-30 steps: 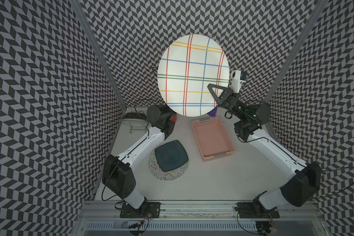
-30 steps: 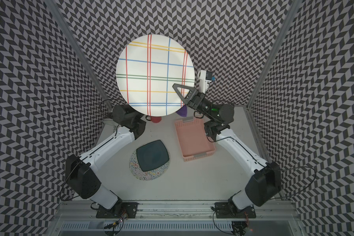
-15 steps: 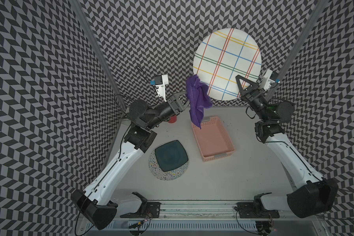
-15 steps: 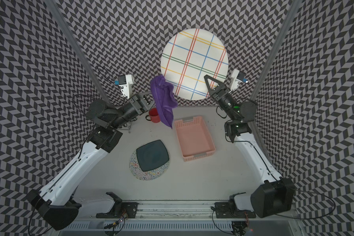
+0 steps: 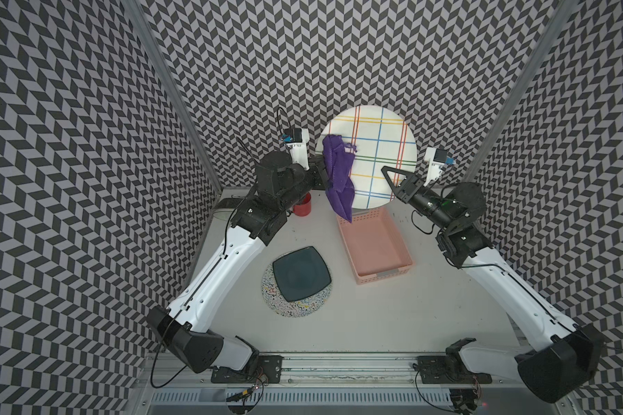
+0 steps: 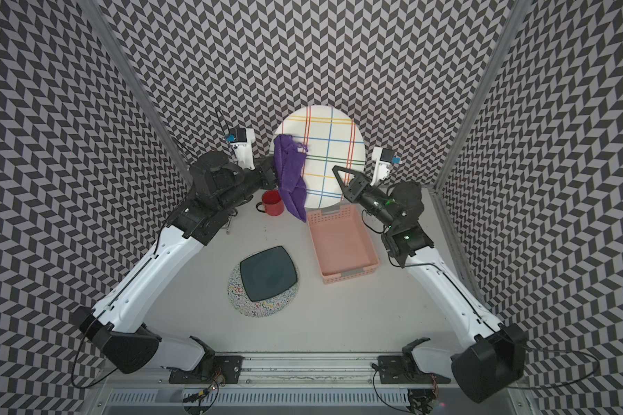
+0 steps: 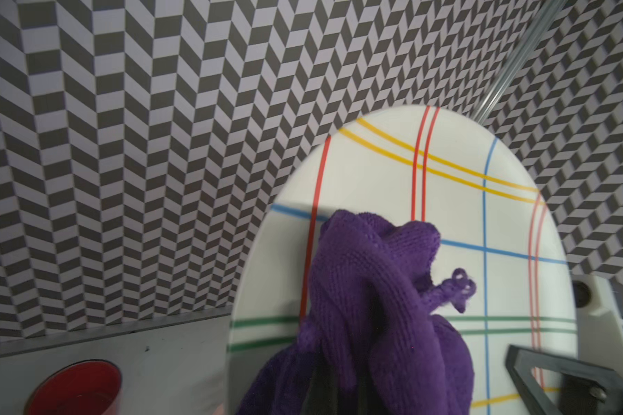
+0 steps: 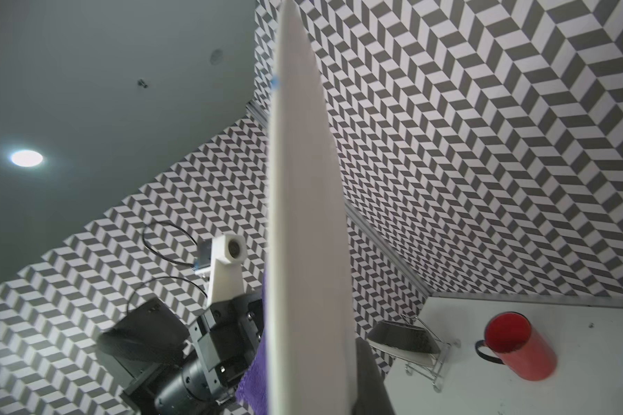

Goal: Wipe the wet plate dry
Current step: Wipe the plate with towel.

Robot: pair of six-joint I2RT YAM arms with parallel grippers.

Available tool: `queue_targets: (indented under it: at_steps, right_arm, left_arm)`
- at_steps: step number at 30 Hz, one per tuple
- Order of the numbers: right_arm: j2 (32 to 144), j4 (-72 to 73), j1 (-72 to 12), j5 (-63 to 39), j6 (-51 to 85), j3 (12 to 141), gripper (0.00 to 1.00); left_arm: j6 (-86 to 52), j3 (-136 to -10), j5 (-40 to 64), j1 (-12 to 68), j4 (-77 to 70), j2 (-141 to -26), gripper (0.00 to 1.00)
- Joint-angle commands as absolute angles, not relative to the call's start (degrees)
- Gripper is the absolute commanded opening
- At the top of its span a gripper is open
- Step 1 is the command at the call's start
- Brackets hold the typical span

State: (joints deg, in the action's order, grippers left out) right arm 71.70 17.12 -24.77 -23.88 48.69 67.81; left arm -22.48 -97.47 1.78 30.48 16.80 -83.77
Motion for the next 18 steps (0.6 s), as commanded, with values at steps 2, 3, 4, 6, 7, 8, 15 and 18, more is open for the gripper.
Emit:
queue_targets:
  at_steps: [2,3,4,6,7,8,15,18]
  right_arm:
    - [66.4,19.1,-33.5,-26.6,40.4,67.8,0.00]
    - [66.8,19.9,-33.9,-27.4,40.5,67.8,0.00]
    - [67.3,20.6,-34.1,-28.1,40.7,68.2,0.00]
    - [68.6,21.8,-34.0,-27.9,40.9,70.5,0.00]
    - [69.0,22.2,-33.6,-27.0,40.8,72.0,0.00]
    - [69.6,22.6,-32.8,-26.1,41.1,73.9,0.00]
    - [67.3,31.8,-28.8,-24.5,55.3,65.9,0.00]
    - [68.3,31.8,-30.3,-25.4,55.7,65.4,0.00]
  left_arm:
    - [-12.6,-101.0,-3.9,30.7,22.7,-86.2,0.00]
    - [-11.3,-101.4,-1.2,31.7,21.9,-86.7,0.00]
    - [-10.3,-101.8,0.7,32.9,21.7,-87.3,0.00]
    - [-8.5,-102.6,2.0,36.0,22.3,-89.1,0.00]
    - [-8.3,-102.8,2.1,37.1,22.6,-89.7,0.00]
    - [-9.2,-102.5,2.1,37.3,22.6,-90.2,0.00]
    - [-14.1,-96.5,4.5,33.0,19.9,-85.3,0.00]
    - [-13.1,-92.5,1.9,35.7,21.2,-84.7,0.00]
